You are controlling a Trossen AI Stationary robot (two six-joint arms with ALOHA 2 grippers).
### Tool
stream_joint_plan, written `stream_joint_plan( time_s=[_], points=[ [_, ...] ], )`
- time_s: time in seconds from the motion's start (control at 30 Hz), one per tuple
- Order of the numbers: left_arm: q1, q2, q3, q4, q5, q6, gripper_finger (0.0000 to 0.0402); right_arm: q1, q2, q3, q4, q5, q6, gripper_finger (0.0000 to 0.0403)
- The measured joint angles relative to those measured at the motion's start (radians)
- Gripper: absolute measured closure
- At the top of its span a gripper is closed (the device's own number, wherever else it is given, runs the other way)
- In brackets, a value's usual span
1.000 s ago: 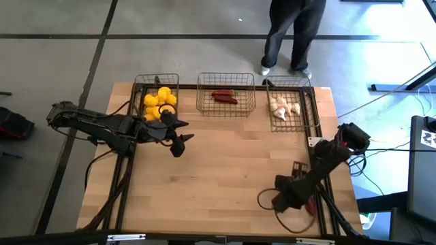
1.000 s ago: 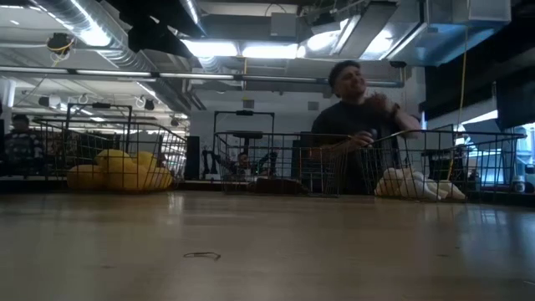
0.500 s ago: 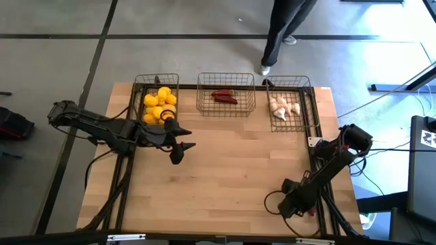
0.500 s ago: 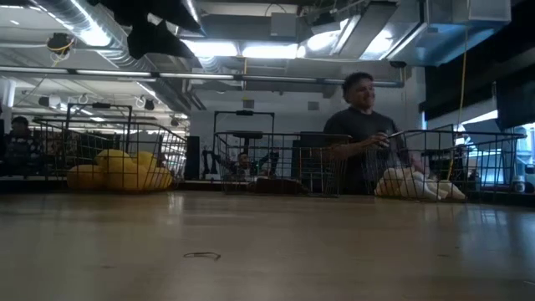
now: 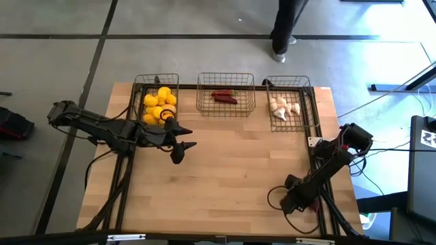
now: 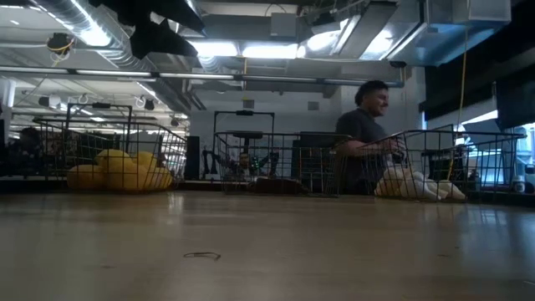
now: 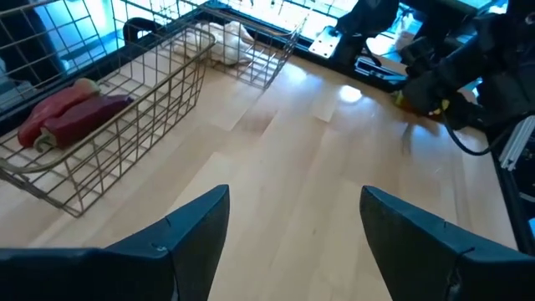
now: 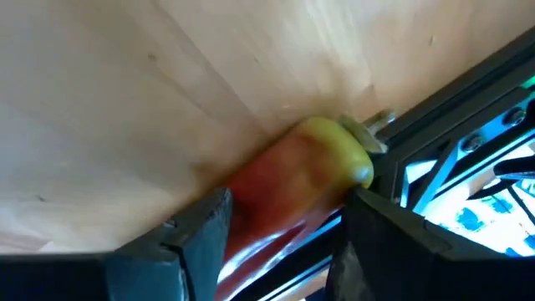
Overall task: Sort produce into baskets
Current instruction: Put the red chili pepper into the middle gold wire basket
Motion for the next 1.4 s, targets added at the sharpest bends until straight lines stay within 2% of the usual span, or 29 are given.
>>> stream_joint_plan(
  time_s=[0.13, 0.3, 0.43, 0.7, 0.83, 0.97, 1.07, 1.2, 1.4],
  points=[
    [0.0, 0.0, 0.0, 0.001, 0.0, 0.004, 0.0137, 0.0, 0.0, 0.002, -0.012, 0.106, -0.035, 0.0169],
    [0.0, 0.0, 0.0, 0.001, -0.001, 0.011, 0.0137, -0.032, 0.003, 0.0, -0.035, 0.291, -0.081, 0.0169],
    [0.0, 0.0, 0.0, 0.001, -0.001, 0.012, 0.0137, -0.064, 0.004, 0.0, -0.032, 0.375, -0.17, 0.0169],
    [0.0, 0.0, 0.0, 0.001, -0.004, 0.019, 0.0137, -0.201, 0.0, 0.0, -0.035, 0.511, -0.354, 0.0169],
    [0.0, 0.0, 0.0, 0.001, -0.004, 0.029, 0.0137, -0.244, -0.034, 0.024, -0.064, 0.51, -0.39, 0.0169],
    [0.0, 0.0, 0.0, 0.0, -0.005, 0.031, 0.0137, -0.243, -0.111, 0.065, -0.098, 0.428, -0.368, 0.0169],
    [0.0, 0.0, 0.0, 0.0, -0.004, 0.038, 0.0137, -0.194, -0.194, 0.064, -0.106, 0.355, -0.282, 0.0169],
    [0.0, 0.0, 0.0, 0.0, -0.004, 0.041, 0.0137, -0.097, -0.275, 0.027, -0.124, 0.341, -0.145, 0.0169],
    [0.0, 0.0, 0.0, 0.0, -0.004, 0.045, 0.0137, -0.002, -0.292, -0.078, -0.053, 0.286, -0.051, 0.0169]
  ],
)
